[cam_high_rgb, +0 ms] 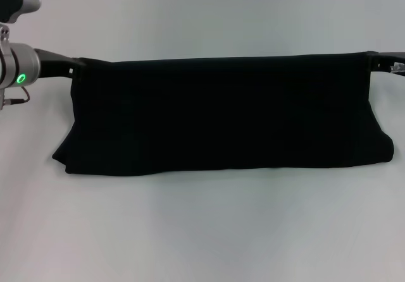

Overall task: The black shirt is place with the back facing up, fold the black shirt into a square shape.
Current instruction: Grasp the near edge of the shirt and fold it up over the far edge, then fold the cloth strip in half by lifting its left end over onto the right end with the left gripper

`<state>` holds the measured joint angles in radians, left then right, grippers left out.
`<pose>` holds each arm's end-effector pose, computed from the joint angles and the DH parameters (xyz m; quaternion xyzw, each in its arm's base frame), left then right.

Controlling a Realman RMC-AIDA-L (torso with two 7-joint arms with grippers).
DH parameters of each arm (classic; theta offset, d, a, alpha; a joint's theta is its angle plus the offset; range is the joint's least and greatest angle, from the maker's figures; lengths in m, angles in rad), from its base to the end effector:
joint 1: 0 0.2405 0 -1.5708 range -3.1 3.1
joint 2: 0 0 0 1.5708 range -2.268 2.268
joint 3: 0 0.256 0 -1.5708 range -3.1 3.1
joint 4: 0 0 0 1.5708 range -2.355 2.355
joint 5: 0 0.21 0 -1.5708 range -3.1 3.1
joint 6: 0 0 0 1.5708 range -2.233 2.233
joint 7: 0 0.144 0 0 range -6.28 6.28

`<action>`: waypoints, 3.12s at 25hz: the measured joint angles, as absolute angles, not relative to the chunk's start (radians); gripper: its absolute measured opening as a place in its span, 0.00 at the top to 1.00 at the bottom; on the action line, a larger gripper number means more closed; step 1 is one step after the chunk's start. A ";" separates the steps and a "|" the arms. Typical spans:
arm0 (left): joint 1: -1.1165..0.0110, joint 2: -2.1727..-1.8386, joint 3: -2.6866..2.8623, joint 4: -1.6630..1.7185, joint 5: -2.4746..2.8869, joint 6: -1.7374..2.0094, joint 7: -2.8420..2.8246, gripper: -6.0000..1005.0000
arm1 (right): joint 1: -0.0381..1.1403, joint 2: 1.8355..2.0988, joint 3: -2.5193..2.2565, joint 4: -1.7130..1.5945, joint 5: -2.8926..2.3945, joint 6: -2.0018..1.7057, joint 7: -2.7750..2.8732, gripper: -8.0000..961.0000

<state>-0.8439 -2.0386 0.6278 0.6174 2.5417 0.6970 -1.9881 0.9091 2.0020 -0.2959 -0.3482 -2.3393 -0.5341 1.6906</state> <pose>-0.2681 0.4739 0.0490 -0.8211 -0.3559 -0.0301 0.4453 0.2851 0.4795 0.0385 -0.7634 0.4206 0.1210 0.4750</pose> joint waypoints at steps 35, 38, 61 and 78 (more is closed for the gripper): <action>-0.740 -2.042 0.620 0.820 2.538 0.987 -2.254 0.39 | 0.731 2.011 -0.364 -0.578 -2.305 -0.908 1.893 0.31; -0.710 -2.038 0.616 0.897 2.536 1.167 -2.268 0.26 | 0.676 1.994 -0.364 -0.609 -2.267 -1.052 1.919 0.28; -0.594 -2.053 0.640 0.927 2.563 1.293 -2.319 0.11 | 0.555 1.970 -0.370 -0.609 -2.165 -1.183 1.918 0.28; -0.597 -2.057 0.655 0.935 2.562 1.271 -2.309 0.12 | 0.554 1.968 -0.373 -0.596 -2.166 -1.172 1.916 0.28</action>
<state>-0.5970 -2.0570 0.6555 0.9351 2.5617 1.2711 -2.3092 0.5537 1.9679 -0.3727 -0.5961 -2.1658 -1.1722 1.9160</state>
